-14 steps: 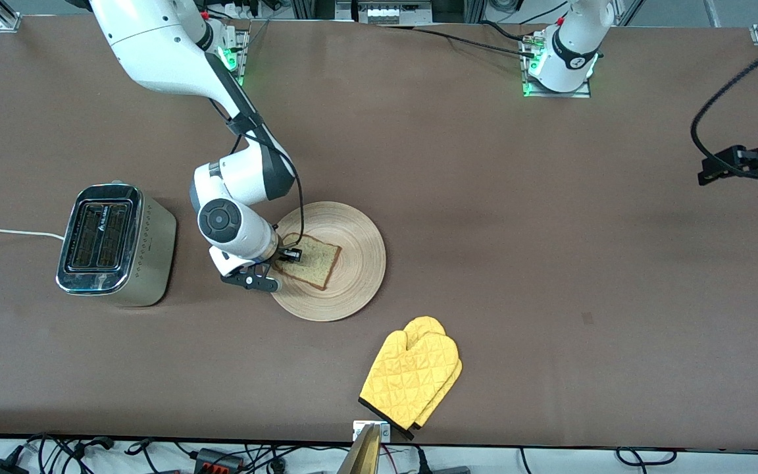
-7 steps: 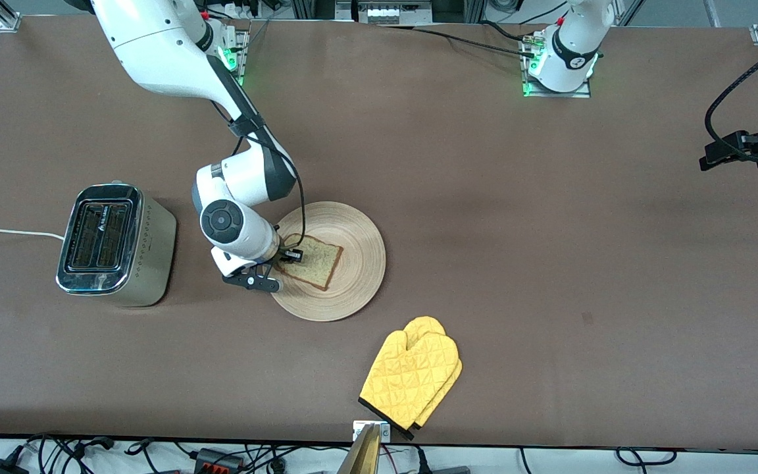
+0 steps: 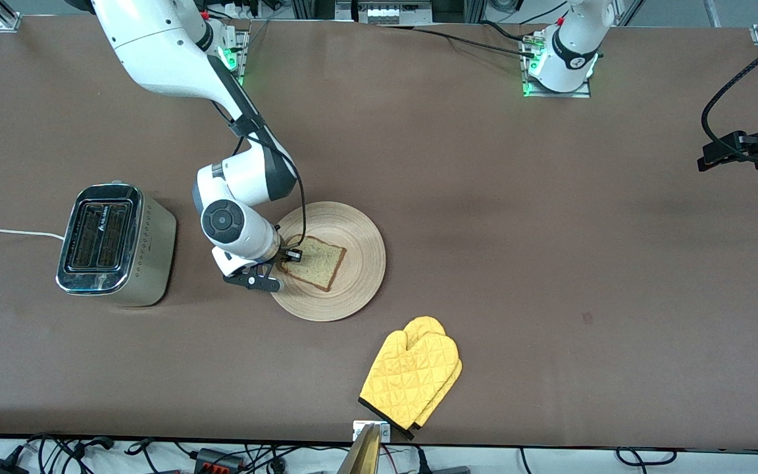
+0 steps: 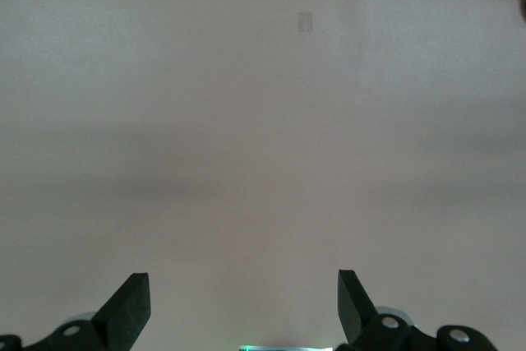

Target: Move plate and put bread in toaster

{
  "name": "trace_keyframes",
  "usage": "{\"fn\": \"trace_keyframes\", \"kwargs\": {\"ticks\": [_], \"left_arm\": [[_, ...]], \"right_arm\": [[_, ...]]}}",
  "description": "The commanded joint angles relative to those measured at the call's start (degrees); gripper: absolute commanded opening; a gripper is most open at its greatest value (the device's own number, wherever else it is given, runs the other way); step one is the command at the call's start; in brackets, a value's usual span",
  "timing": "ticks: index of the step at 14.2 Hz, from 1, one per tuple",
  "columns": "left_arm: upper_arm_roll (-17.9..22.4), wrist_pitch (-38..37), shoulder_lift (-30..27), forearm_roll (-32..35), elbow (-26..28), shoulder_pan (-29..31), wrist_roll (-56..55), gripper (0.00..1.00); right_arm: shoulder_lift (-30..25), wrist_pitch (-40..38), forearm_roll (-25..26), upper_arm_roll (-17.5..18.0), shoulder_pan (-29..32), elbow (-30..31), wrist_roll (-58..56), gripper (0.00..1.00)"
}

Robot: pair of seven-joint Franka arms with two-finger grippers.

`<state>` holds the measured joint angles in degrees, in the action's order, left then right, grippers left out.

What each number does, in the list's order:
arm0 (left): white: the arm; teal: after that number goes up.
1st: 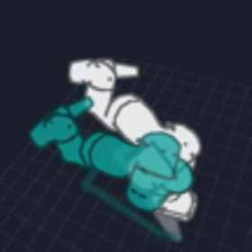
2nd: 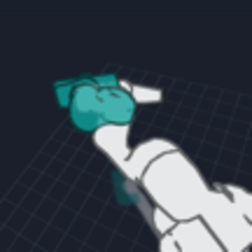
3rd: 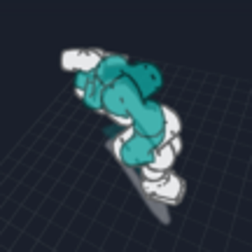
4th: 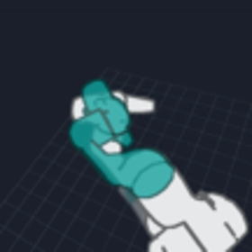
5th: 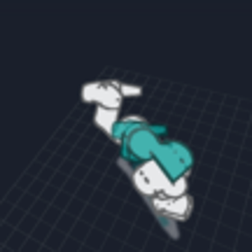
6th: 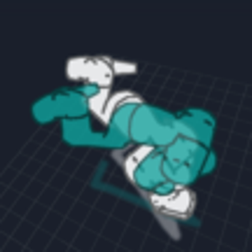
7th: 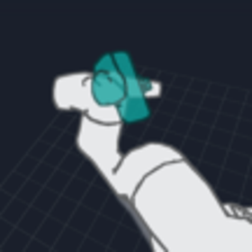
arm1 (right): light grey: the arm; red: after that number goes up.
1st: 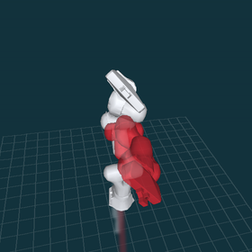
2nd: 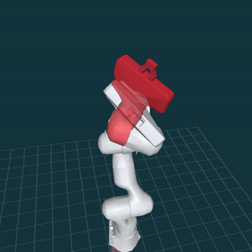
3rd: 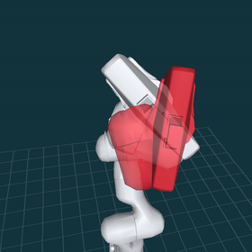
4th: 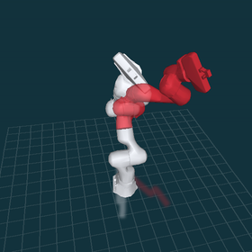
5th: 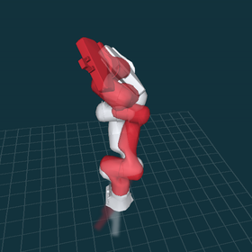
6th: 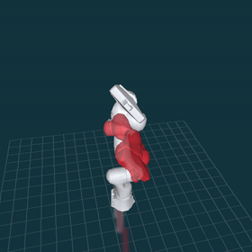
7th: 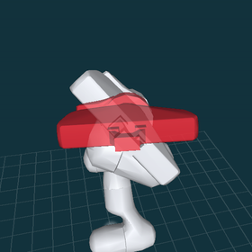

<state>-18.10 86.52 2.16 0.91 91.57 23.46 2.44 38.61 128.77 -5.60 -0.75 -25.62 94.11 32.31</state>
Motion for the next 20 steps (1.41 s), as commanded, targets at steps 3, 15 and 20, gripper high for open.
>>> {"fn": "trace_keyframes", "kwargs": {"ticks": [3,15,20], "left_arm": [[1.39,0.15,-1.81,-0.56,1.33,-1.91,0.99,1.0],[17.57,-2.32,-1.28,-0.82,1.24,-17.66,0.9,1.0],[17.57,-2.58,0.21,-0.47,-0.51,-17.83,0.81,1.0]], "right_arm": [[-0.37,0.52,-0.47,0.31,-0.48,-0.59,0.3,0.0],[-10.48,-48.75,10.93,-6.27,0.66,-24.57,-7.57,0.0],[-10.48,-52.83,15.88,-18.56,2.07,-25.73,-34.54,0.0]]}}
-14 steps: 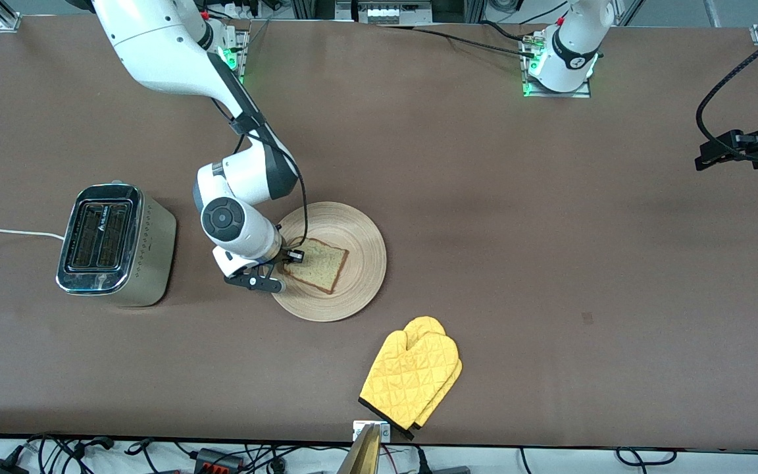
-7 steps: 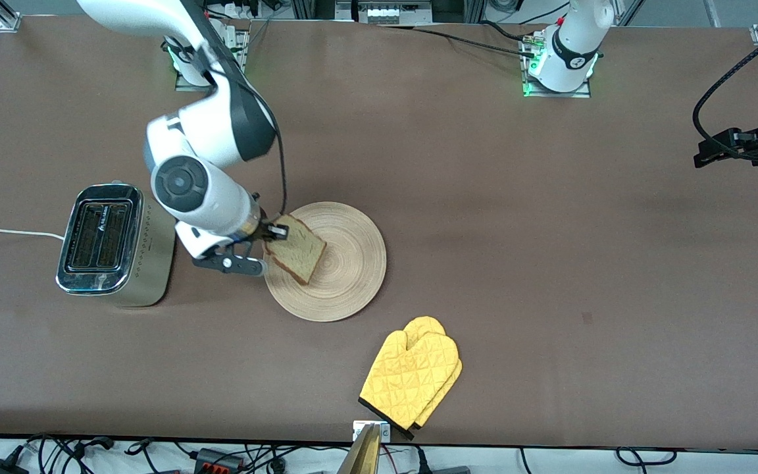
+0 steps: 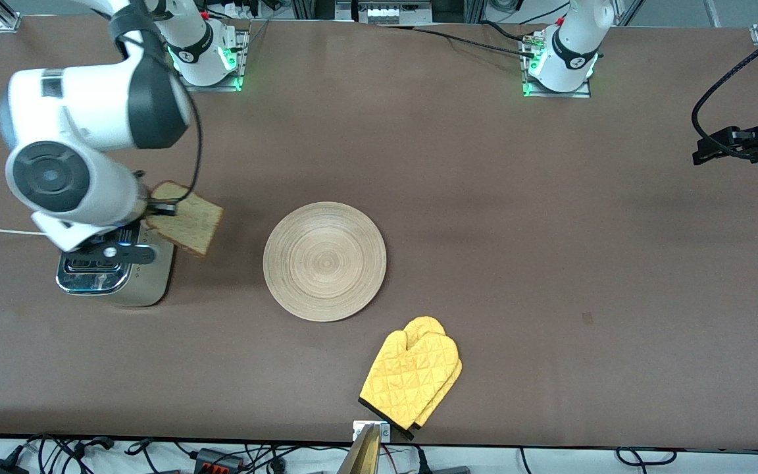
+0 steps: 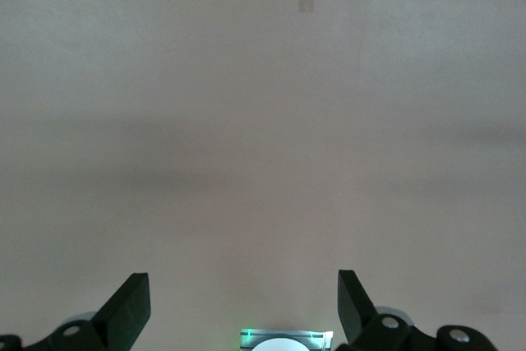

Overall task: Move plate and put bread in toaster
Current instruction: 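Lift the bread with the right gripper and carry it to the toaster, then lower the bread into the toaster slot with the right gripper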

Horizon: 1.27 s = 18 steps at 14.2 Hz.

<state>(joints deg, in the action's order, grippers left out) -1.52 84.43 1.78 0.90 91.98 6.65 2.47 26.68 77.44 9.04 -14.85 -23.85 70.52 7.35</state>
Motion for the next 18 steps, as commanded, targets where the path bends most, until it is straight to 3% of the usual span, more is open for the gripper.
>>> {"fn": "trace_keyframes", "kwargs": {"ticks": [1,2,5,18], "left_arm": [[0.99,-0.58,0.68,-0.47,-0.92,-1.02,0.78,1.0],[0.99,-0.67,0.68,-0.47,-0.92,-1.02,0.69,1.0],[0.99,-0.76,0.68,-0.38,-0.92,-1.11,0.78,1.0],[0.9,-1.81,0.77,-0.29,-1.01,-1.11,0.86,1.0]], "right_arm": [[1.44,-1.85,1.33,-7.09,0.12,-2.14,-13.12,0.0],[1.44,-2.37,1.94,-9.38,-0.31,-2.14,-15.41,0.0],[1.53,-3.0,9.4,-10.02,-0.23,-2.23,-23.15,0.0],[7.42,-0.18,10.02,-9.84,-0.23,-2.14,-18.25,0.0]]}}
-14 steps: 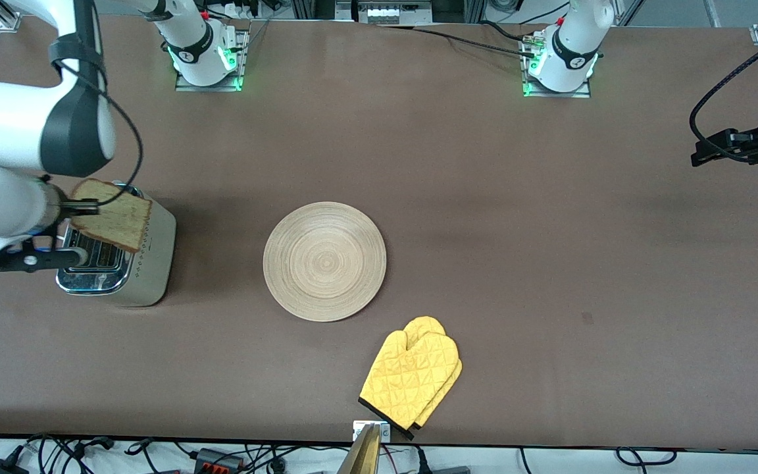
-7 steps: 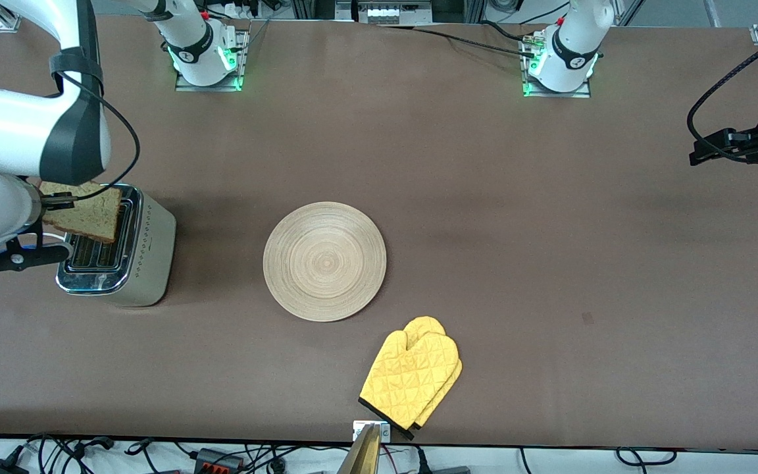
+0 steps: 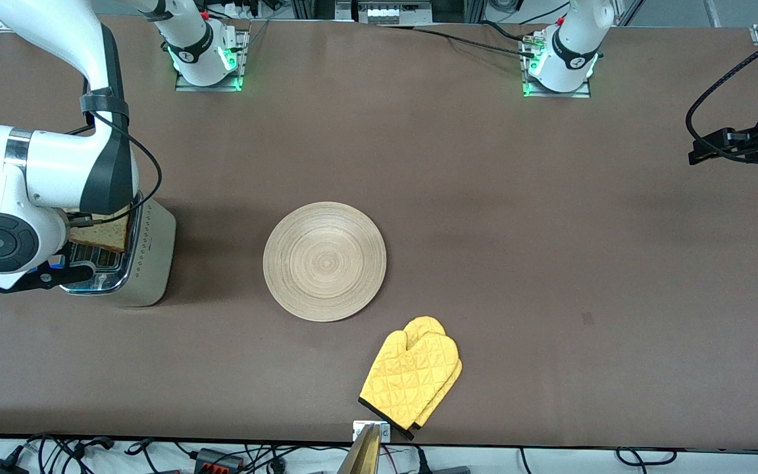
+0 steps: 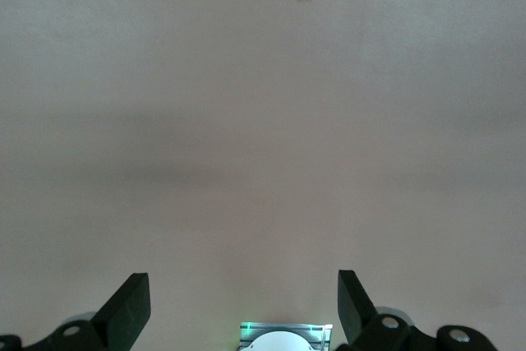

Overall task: Move plate and put bread in toaster
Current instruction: 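Lower the bread into the toaster slot with the right gripper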

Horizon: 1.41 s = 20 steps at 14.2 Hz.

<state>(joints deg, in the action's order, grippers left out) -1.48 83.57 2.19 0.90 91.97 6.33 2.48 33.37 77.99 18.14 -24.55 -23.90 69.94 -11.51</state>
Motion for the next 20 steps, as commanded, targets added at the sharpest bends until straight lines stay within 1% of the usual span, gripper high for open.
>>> {"fn": "trace_keyframes", "kwargs": {"ticks": [1,3,5,12,14,20], "left_arm": [[0.87,-0.95,0.36,-0.29,-1.0,-0.79,0.86,1.0],[0.96,-0.95,0.36,-0.29,-0.92,-0.79,0.86,1.0],[0.96,-0.95,0.36,-0.29,-1.0,-0.7,0.86,1.0],[0.96,-0.95,0.36,-0.29,-1.0,-0.61,0.95,1.0],[0.96,-0.95,0.36,-0.29,-1.0,-0.53,0.95,1.0],[0.96,-0.95,0.36,-0.29,-1.0,-0.53,0.95,1.0]], "right_arm": [[0.65,-0.82,1.89,-0.23,-0.35,-1.56,0.44,0.0],[0.39,-1.25,5.57,-0.14,-0.62,-1.56,-0.09,0.0],[0.21,-1.34,6.73,-0.06,-0.79,-1.56,0.35,0.0],[1.09,-0.91,5.94,0.38,-1.85,-1.03,1.84,0.0],[1.35,-0.9,4.55,0.38,-1.85,-1.03,1.84,0.0],[1.53,-0.82,4.18,0.3,-1.85,1.25,1.93,0.0]]}}
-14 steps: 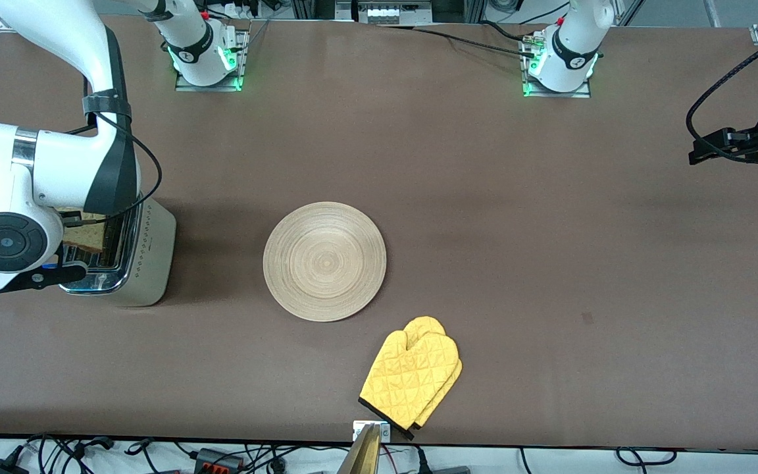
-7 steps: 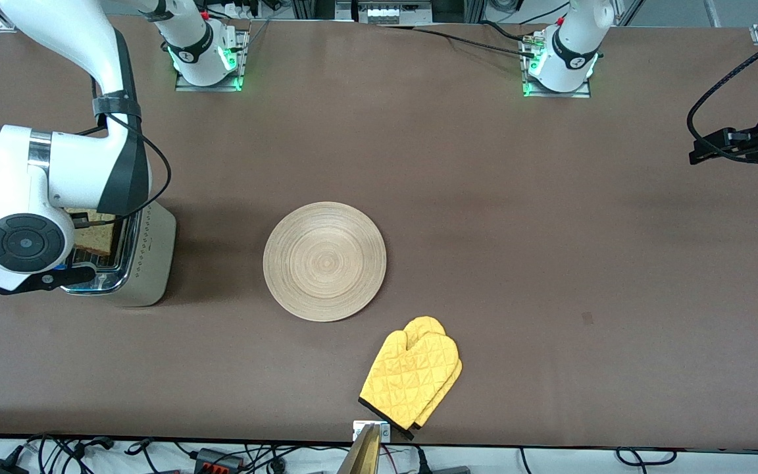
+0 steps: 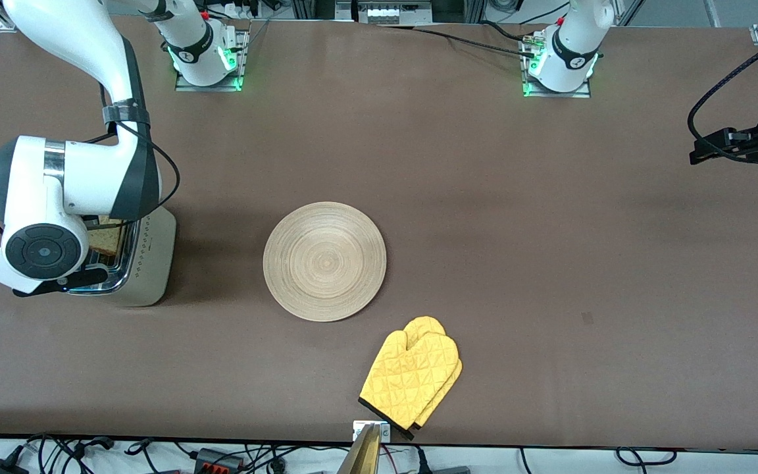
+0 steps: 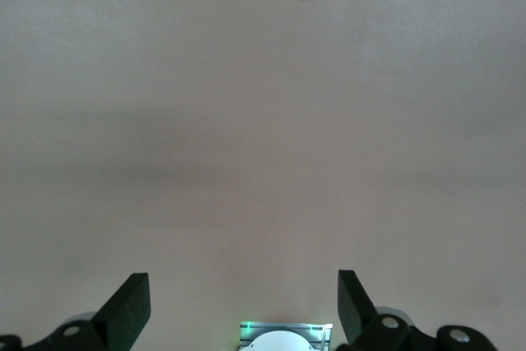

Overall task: Move plate and put bread in toaster
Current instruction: 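Lower the bread into the toaster slot with the right gripper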

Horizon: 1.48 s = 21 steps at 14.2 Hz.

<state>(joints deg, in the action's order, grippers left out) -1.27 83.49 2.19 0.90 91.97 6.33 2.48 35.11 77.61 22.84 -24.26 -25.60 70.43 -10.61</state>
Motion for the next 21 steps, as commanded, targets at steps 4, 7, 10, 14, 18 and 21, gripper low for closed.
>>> {"fn": "trace_keyframes", "kwargs": {"ticks": [4,7,10,14,18,21], "left_arm": [[0.74,-0.87,0.36,-0.29,-1.0,-0.53,0.95,1.0],[0.74,-0.87,0.36,-0.29,-1.0,-0.53,0.95,1.0],[0.74,-0.87,0.36,-0.29,-1.0,-0.62,0.95,1.0],[0.74,-0.87,0.45,-0.29,-1.0,-0.53,0.95,1.0],[0.74,-0.87,0.45,-0.29,-0.92,-0.53,0.95,1.0],[0.74,-0.87,0.36,-0.29,-0.92,-0.53,0.95,1.0]], "right_arm": [[0.48,0.44,-0.6,0.0,-0.15,0.76,1.2,0.0],[0.57,0.45,-0.78,0.0,-0.33,0.68,1.2,0.0],[0.4,-1.93,-1.56,0.0,-2.17,1.11,3.4,0.0],[0.83,2.26,-2.62,-0.09,0.54,1.12,3.05,0.0],[1.36,4.57,-2.18,-0.18,0.99,0.59,2.96,0.0],[1.28,6.24,-2.18,-0.18,0.99,0.59,3.05,0.0]]}}
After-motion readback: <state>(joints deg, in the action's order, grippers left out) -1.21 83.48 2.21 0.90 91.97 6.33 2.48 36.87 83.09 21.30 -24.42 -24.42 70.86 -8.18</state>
